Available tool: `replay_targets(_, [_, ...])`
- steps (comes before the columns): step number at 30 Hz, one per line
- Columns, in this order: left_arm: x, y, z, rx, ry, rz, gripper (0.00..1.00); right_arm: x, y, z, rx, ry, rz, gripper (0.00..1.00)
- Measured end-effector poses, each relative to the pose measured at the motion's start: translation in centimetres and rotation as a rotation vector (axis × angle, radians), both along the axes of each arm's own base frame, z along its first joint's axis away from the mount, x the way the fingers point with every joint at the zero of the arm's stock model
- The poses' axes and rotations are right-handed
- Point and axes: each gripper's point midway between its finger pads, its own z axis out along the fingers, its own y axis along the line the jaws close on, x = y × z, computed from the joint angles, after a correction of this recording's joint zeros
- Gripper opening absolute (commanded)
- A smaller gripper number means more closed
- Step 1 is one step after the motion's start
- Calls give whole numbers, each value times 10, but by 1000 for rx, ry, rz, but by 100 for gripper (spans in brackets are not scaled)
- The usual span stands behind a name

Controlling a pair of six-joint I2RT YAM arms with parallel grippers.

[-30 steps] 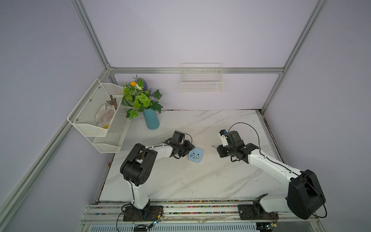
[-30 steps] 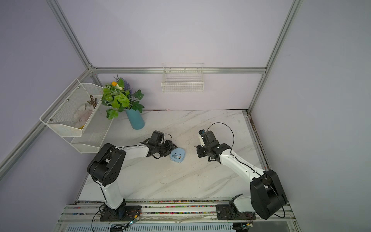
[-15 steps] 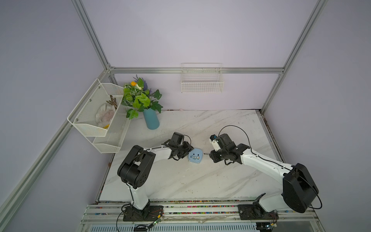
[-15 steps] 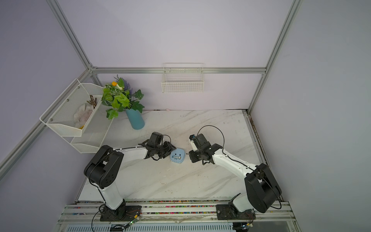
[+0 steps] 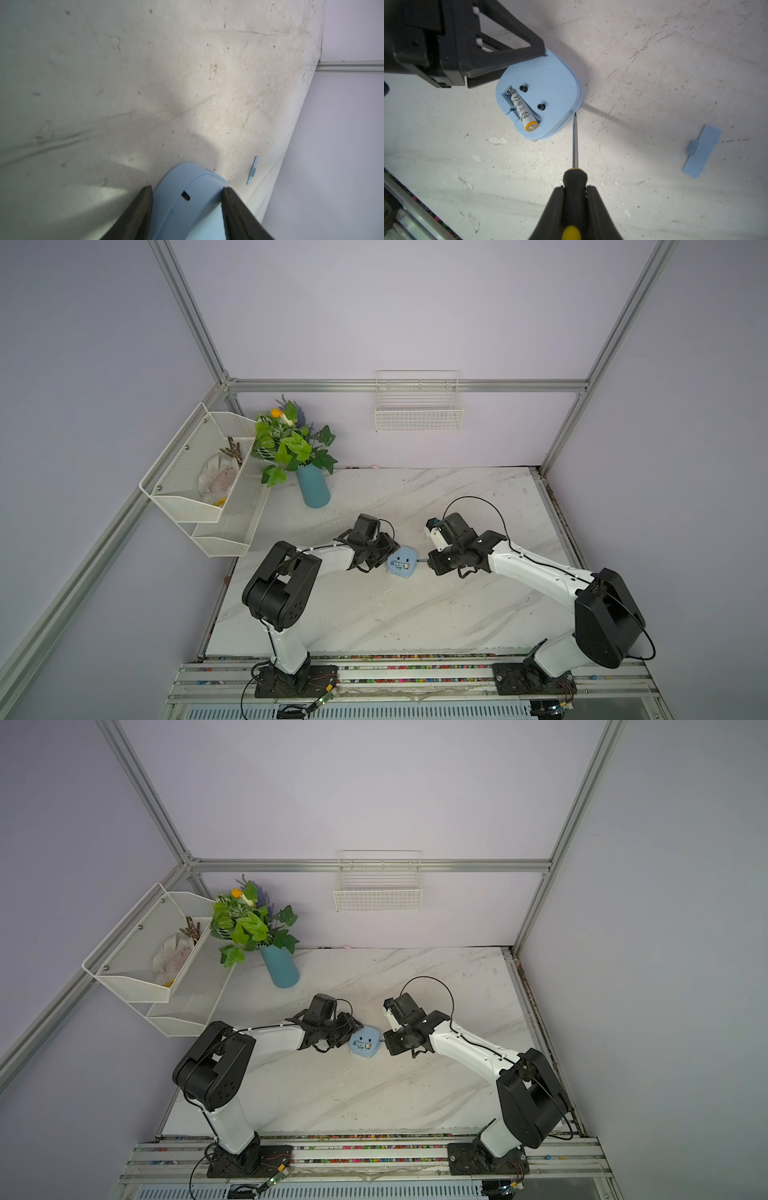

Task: Remove the battery from the alarm
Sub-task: Place the screwdriver at the center of the board.

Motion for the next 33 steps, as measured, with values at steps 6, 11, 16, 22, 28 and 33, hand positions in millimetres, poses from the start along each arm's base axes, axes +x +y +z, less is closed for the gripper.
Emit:
replay_targets(6, [-2,2,-1,-2,-1,12,62,14,1,-6,-37,-19,-27,0])
replay_targets(11, [-4,3,2,-8,0,19,72,27,-11,-1,-73,-129,-86,0])
replay_targets(16, [-4,4,4,-9,-3,27,75,28,-34,3,-100,-267,-154,0])
replay_targets(22, [-4,5,5,-6,-5,33,75,36,-47,-9,-144,-399,-208,0])
replay_targets(28, [-4,6,7,-4,-9,36,75,45,-44,-20,-204,-503,-226,0])
replay_targets(33, [-4,6,8,-6,-12,36,75,47,-43,-45,-275,-534,-234,0])
